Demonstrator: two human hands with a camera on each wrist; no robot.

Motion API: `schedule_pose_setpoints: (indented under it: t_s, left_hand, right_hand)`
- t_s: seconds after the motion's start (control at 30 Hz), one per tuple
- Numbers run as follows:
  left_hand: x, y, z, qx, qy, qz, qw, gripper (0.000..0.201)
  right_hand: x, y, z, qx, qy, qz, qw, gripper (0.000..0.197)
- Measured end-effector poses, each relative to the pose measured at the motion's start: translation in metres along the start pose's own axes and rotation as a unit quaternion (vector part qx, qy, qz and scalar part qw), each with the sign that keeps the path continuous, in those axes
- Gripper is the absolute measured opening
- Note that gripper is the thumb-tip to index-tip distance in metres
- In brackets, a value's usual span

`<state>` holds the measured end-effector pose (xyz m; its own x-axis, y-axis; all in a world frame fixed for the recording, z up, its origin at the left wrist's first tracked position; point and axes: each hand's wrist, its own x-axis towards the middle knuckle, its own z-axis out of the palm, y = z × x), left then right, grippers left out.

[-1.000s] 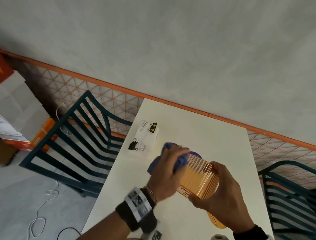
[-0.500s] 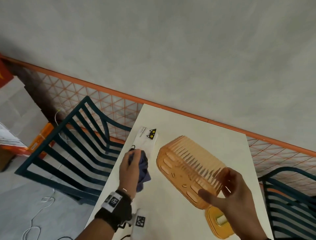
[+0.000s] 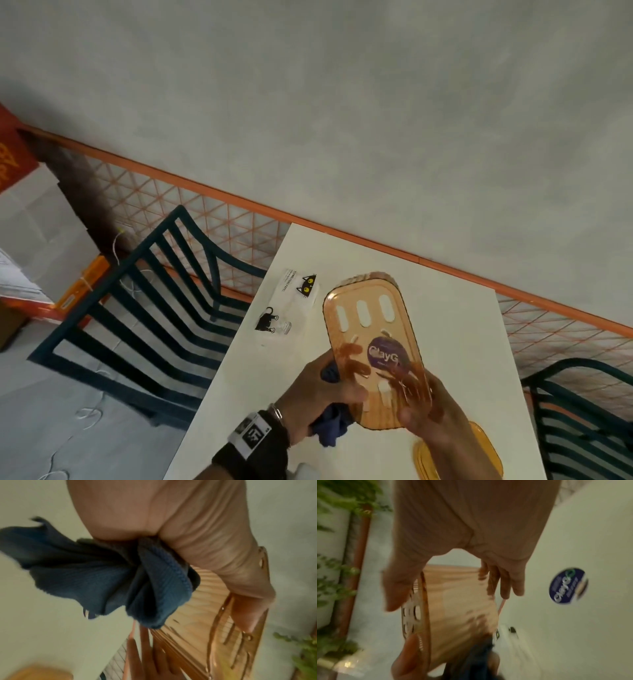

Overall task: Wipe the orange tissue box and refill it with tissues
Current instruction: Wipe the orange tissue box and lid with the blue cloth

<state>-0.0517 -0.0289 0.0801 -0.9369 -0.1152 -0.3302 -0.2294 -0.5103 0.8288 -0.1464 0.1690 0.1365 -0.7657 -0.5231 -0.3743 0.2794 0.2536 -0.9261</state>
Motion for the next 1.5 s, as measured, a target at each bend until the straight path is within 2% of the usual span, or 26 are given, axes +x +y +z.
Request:
schedule_pose_setpoints:
  t_s: [0.07,0.13,0.2,0.27,0.33,0.4,0.47,0.5,0.57,0.63,0.67,0.73,0.77,0.8,0.9,0.97,1.03,1.07,1.13,1.2,1.23,1.27,1.3,1.37,1.43,1.5]
  left_hand:
    - [-0.006,0.002,-0.014,0.068,-0.001,0.014,0.998,0.059]
    - [-0.011,0.005,-0.020,0.116,-0.029,0.019,0.993,0.062]
    - [-0.014,0.007,-0.019,0.153,-0.072,0.009,0.986,0.063]
    - [-0.016,0.009,-0.019,0.208,-0.095,0.006,0.974,0.065]
    - [-0.018,0.013,-0.026,0.237,-0.054,-0.012,0.970,0.080]
    - [-0.022,0.022,-0.037,0.210,0.040,-0.006,0.977,0.090]
    - [-0.024,0.033,-0.042,0.139,0.126,0.054,0.981,0.066]
    - [-0.027,0.043,-0.035,0.098,0.139,0.088,0.982,0.050]
    - [-0.037,0.061,-0.003,0.105,0.099,0.169,0.975,0.046]
    - [-0.042,0.061,0.035,0.259,0.024,0.261,0.930,0.061]
    - [-0.038,0.052,0.050,0.369,-0.019,0.308,0.876,0.065]
    - [-0.023,0.027,0.064,0.573,-0.048,0.376,0.727,0.065]
    - [-0.015,0.019,0.062,0.607,-0.036,0.379,0.698,0.063]
    - [-0.008,0.014,0.057,0.590,-0.031,0.370,0.717,0.061]
    - [0.007,0.017,0.039,0.364,-0.021,0.236,0.901,0.050]
    - [0.021,0.018,0.030,0.267,0.063,0.123,0.954,0.032]
    - [0.015,0.016,0.035,0.294,0.132,0.093,0.942,0.024]
    - [0.007,0.012,0.043,0.331,0.124,0.135,0.926,0.030]
    - [-0.015,0.007,0.066,0.412,0.058,0.291,0.861,0.052]
    - [-0.023,0.005,0.078,0.476,-0.014,0.389,0.789,0.059]
    - [-0.019,0.007,0.075,0.468,-0.028,0.399,0.788,0.058]
    - [-0.012,0.012,0.068,0.422,-0.033,0.378,0.823,0.056]
    - [-0.005,0.018,0.061,0.348,-0.019,0.329,0.877,0.053]
    - [0.008,0.026,0.043,0.202,0.027,0.180,0.962,0.046]
    - [0.019,0.026,0.031,0.019,0.008,0.059,0.998,0.047]
    - [0.021,0.017,0.028,-0.081,-0.013,0.024,0.996,0.056]
  right_hand:
    - [-0.005,-0.017,-0.003,-0.042,-0.056,-0.015,0.997,0.133]
    - [-0.005,-0.036,-0.004,-0.069,-0.088,-0.025,0.993,0.119]
    - [-0.003,-0.047,-0.005,-0.109,-0.084,-0.037,0.990,0.099]
    - [-0.003,-0.047,-0.006,-0.165,-0.068,-0.047,0.983,0.091]
    - [-0.004,-0.040,-0.007,-0.214,-0.041,-0.058,0.974,0.096]
    - [-0.008,-0.034,-0.006,-0.298,-0.008,-0.077,0.951,0.105]
    - [-0.011,-0.027,-0.002,-0.387,0.025,-0.091,0.917,0.110]
    - [-0.011,-0.023,0.002,-0.424,0.041,-0.105,0.898,0.111]
    - [-0.008,-0.012,0.008,-0.477,0.058,-0.146,0.865,0.110]
    - [-0.005,0.003,0.011,-0.481,0.068,-0.191,0.853,0.098]
    - [-0.006,0.006,0.012,-0.459,0.063,-0.200,0.864,0.088]
    - [-0.007,0.009,0.013,-0.420,0.063,-0.217,0.879,0.073]
    - [-0.009,0.010,0.011,-0.411,0.063,-0.221,0.882,0.072]
    - [-0.010,0.009,0.010,-0.421,0.062,-0.225,0.877,0.076]
    - [-0.016,0.010,0.005,-0.435,0.057,-0.205,0.875,0.099]
    - [-0.021,0.013,0.000,-0.457,0.075,-0.189,0.866,0.109]
    - [-0.024,0.017,-0.002,-0.471,0.082,-0.186,0.858,0.114]
    - [-0.024,0.017,-0.003,-0.468,0.081,-0.190,0.859,0.113]
    - [-0.024,0.013,-0.006,-0.443,0.069,-0.208,0.869,0.103]
    - [-0.025,0.008,-0.007,-0.423,0.051,-0.212,0.879,0.088]
    - [-0.026,0.005,-0.008,-0.417,0.049,-0.216,0.882,0.087]
    - [-0.028,0.003,-0.009,-0.416,0.053,-0.221,0.880,0.091]
    - [-0.029,0.001,-0.011,-0.415,0.057,-0.212,0.883,0.097]
    - [-0.031,-0.003,-0.015,-0.404,0.062,-0.178,0.895,0.105]
    - [-0.032,-0.007,-0.020,-0.372,0.061,-0.163,0.912,0.103]
    - [-0.032,-0.010,-0.024,-0.268,0.058,-0.144,0.951,0.104]
